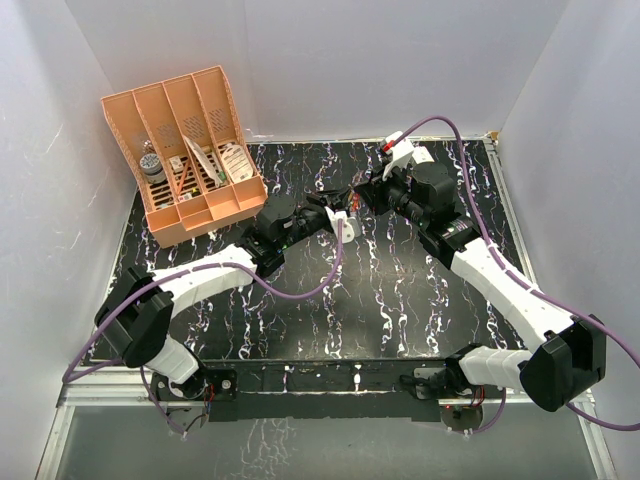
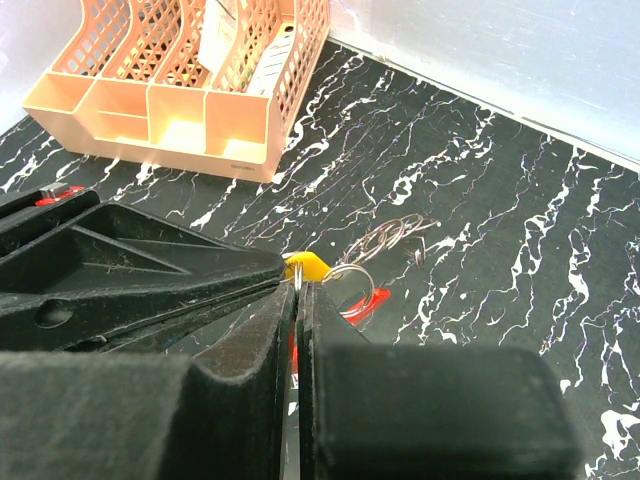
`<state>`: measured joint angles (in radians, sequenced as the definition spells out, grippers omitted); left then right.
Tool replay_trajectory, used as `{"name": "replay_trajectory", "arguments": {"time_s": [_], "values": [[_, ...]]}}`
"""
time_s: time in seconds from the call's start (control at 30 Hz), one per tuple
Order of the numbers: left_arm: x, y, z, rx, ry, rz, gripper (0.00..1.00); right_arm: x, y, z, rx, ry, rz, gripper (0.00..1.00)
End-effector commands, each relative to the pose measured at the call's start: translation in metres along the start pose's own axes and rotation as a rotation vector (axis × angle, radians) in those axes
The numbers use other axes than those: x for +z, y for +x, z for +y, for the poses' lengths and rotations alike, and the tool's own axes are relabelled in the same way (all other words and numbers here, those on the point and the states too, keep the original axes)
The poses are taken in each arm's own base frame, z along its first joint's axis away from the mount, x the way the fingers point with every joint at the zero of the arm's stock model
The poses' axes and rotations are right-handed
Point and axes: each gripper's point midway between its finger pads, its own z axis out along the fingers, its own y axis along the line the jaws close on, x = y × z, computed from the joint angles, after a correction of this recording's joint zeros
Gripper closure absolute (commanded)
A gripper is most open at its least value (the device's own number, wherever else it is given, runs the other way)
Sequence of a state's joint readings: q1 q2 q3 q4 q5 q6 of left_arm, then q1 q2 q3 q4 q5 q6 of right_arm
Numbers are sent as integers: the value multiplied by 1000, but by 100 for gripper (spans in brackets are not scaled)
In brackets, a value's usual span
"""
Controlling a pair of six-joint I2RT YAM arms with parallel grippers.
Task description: Put the keys on the keyring
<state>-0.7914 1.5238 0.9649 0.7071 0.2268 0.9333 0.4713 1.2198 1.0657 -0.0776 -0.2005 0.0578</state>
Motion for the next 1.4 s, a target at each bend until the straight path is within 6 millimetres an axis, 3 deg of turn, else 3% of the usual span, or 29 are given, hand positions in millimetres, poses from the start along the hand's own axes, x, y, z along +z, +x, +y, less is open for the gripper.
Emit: {"name": "replay_trajectory", "arguments": {"time_s": [0.0, 1.37], "values": [[-9, -22, 25, 28, -59, -55, 100, -5, -34, 4, -16, -3, -121, 100], [-4, -19, 16, 29, -26, -63, 100, -10, -40, 8, -23, -24, -155, 100]]}}
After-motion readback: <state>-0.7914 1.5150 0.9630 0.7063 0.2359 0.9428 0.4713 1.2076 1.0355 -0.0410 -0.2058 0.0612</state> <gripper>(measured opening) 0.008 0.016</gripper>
